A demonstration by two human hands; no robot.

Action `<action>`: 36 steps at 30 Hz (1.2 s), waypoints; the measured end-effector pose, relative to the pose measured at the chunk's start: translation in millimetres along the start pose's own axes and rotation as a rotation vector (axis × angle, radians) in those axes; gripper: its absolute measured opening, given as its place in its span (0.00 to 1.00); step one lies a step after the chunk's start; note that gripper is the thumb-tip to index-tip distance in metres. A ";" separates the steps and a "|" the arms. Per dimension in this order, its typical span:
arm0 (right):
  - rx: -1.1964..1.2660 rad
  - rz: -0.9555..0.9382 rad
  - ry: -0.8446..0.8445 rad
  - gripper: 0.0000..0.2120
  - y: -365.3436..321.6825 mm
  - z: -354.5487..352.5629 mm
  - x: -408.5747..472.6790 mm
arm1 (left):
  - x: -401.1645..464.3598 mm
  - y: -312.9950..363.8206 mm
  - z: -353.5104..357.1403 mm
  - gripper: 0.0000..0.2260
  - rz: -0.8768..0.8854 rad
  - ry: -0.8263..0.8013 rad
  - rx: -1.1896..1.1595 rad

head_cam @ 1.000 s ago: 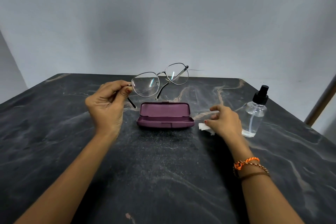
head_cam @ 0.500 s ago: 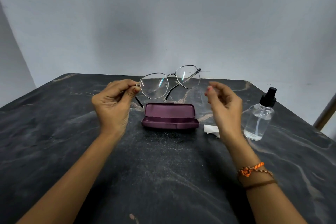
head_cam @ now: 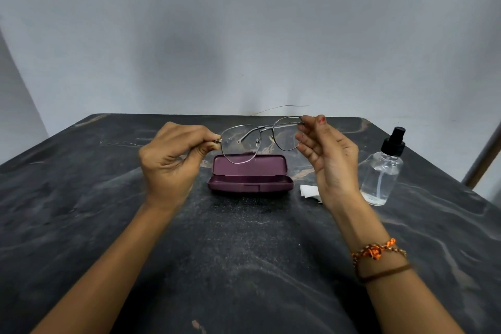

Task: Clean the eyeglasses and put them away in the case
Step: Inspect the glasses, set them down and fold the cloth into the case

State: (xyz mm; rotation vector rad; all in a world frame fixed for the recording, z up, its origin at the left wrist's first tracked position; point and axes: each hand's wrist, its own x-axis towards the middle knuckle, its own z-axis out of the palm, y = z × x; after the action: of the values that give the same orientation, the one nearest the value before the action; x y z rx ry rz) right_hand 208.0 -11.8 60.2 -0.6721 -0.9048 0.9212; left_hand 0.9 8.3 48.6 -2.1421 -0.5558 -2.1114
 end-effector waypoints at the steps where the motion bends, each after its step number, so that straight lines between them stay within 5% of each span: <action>1: 0.010 0.010 0.008 0.13 -0.1 -0.4 -0.1 | -0.2 0.3 0.3 0.06 0.001 -0.010 0.010; 7: 0.056 0.082 0.045 0.03 2.3 -3.1 0.4 | 0.3 0.5 0.6 0.07 -0.029 -0.033 0.011; 26: 0.249 0.234 0.041 0.05 5.6 -1.5 0.2 | -5.6 -8.3 6.4 0.10 -0.287 0.044 -0.166; 36: 0.238 0.218 0.007 0.11 8.8 5.0 -3.6 | -2.3 2.8 14.8 0.11 -0.455 0.237 -0.316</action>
State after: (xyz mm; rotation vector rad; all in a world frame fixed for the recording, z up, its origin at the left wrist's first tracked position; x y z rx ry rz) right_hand 199.2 -10.4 54.2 -0.5751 -0.7103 1.1993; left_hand 15.8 9.8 46.3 -2.0067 -0.7904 -2.8197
